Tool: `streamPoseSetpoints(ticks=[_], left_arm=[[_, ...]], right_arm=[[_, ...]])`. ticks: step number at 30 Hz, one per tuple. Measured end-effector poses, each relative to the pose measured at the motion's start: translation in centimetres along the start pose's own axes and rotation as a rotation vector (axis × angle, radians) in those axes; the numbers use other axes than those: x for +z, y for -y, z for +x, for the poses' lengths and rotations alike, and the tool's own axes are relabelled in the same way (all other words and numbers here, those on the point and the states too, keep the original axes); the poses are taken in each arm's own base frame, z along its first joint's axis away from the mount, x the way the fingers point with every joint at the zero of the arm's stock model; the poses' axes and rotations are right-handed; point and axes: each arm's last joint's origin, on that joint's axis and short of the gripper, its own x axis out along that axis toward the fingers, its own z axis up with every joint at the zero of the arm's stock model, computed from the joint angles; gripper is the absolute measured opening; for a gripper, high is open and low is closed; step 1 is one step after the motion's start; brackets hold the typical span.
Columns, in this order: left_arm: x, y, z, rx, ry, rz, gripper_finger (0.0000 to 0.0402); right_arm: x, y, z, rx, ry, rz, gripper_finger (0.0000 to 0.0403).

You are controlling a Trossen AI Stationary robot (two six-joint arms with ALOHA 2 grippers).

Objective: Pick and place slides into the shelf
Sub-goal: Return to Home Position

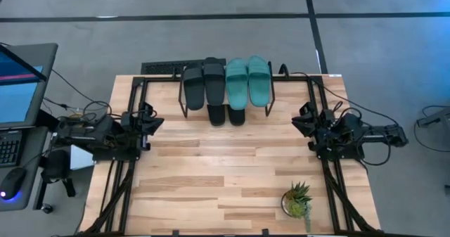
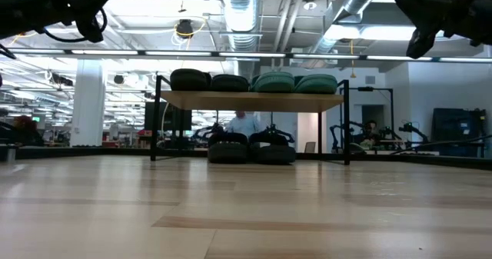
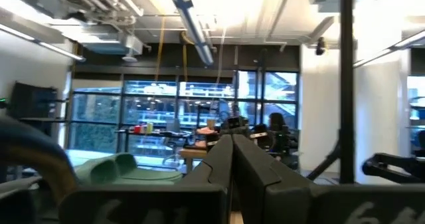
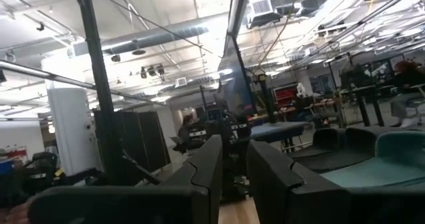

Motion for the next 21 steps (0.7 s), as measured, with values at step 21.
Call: streamPoseSetpoints(ticks=[21], left_arm=[[-3.5, -0.3, -0.6, 0.051, -0.363, -0.111, 0.0]], right_arm=[[-2.7, 0.5, -0.4, -0.059, -0.279, 0.071, 0.0061]])
